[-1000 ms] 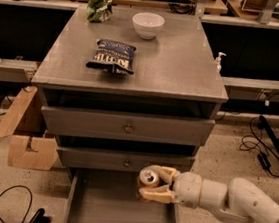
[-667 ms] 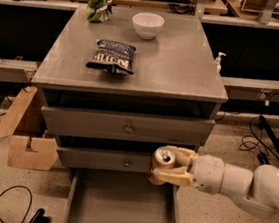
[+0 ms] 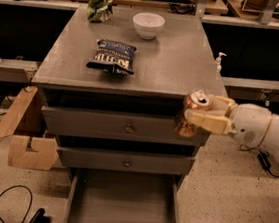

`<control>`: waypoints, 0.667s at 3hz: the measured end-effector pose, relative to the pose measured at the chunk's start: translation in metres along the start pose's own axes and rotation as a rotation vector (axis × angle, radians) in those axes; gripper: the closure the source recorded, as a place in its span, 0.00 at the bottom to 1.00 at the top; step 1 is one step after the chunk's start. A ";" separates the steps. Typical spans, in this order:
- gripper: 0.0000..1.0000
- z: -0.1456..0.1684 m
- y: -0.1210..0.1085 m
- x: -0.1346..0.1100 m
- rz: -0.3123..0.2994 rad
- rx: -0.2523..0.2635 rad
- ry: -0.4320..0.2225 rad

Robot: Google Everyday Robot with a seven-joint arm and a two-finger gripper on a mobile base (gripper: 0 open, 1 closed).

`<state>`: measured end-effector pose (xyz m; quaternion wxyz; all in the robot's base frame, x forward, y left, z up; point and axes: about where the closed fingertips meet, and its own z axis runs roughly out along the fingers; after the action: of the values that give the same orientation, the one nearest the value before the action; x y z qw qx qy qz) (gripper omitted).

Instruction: Pick orange can from bottom drawer and place on counter

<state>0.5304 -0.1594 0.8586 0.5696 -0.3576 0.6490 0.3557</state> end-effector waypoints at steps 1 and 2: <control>1.00 -0.002 -0.029 -0.060 0.028 0.109 0.006; 1.00 0.007 -0.056 -0.096 0.005 0.209 0.019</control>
Offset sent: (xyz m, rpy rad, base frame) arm 0.1126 -0.0299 0.1336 -0.0930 -0.0445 -0.3813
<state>0.5916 -0.1754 0.9505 0.5966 -0.2980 0.6889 0.2841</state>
